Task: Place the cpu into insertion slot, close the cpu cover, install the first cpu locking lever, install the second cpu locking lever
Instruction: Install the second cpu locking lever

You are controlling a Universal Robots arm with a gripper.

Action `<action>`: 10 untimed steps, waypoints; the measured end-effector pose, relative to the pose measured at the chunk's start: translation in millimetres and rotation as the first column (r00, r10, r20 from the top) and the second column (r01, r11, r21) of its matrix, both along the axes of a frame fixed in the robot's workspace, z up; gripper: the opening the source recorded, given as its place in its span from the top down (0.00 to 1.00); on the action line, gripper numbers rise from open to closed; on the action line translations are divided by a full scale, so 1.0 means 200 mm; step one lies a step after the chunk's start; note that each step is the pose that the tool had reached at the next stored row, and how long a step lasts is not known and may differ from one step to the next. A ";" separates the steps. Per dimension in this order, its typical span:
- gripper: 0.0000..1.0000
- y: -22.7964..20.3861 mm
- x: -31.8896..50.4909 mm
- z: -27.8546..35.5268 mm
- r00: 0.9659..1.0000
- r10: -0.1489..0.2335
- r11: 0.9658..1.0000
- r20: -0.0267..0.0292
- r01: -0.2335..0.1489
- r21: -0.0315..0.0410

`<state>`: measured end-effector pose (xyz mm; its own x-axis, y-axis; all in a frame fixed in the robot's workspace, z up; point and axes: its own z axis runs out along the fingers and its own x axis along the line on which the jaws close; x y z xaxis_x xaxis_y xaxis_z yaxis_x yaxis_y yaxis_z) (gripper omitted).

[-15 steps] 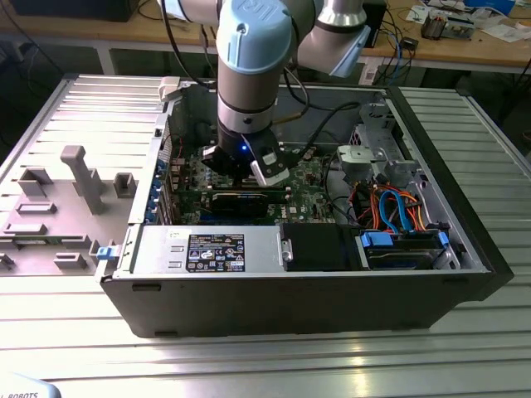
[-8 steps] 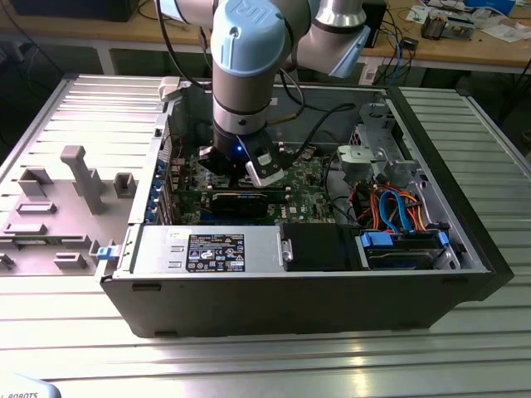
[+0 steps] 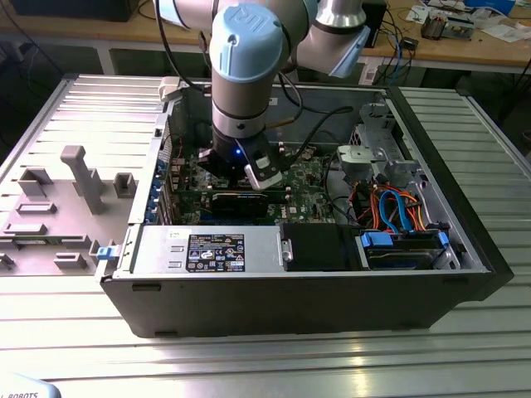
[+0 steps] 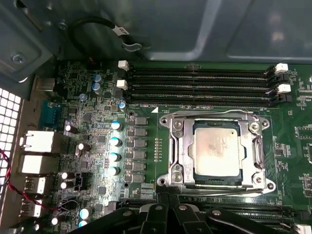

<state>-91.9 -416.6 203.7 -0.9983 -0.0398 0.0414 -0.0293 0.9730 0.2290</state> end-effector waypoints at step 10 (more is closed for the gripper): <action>0.89 0.013 -0.006 -0.022 1.000 0.000 1.000 0.000 0.000 0.012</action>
